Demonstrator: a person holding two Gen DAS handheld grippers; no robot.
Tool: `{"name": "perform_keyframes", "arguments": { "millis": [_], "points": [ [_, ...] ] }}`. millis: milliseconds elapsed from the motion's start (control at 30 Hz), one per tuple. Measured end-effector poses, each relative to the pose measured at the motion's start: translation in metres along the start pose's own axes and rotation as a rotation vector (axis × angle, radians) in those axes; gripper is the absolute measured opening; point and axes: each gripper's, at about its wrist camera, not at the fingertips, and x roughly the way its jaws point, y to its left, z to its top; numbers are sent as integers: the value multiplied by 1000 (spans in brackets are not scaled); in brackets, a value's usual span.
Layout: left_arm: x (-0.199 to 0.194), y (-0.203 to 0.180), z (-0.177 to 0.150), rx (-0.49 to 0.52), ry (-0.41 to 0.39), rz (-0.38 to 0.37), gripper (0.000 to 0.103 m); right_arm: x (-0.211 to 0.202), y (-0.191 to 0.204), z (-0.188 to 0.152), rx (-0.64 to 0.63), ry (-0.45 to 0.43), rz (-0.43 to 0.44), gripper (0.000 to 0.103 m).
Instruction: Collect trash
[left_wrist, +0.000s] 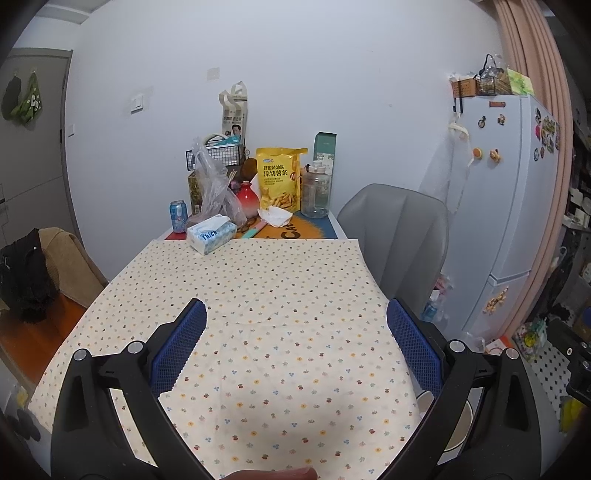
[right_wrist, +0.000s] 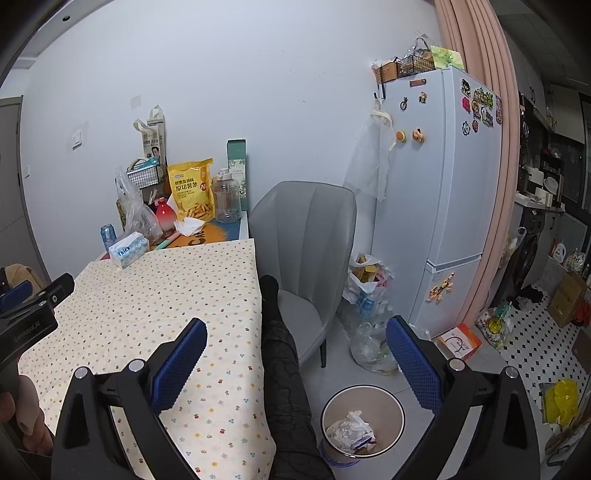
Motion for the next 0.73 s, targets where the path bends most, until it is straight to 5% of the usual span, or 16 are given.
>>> {"name": "perform_keyframes", "arguments": {
  "millis": [733],
  "points": [
    [11, -3, -7, 17, 29, 2, 97, 14, 0, -4, 0, 30, -7, 95]
  ]
}}
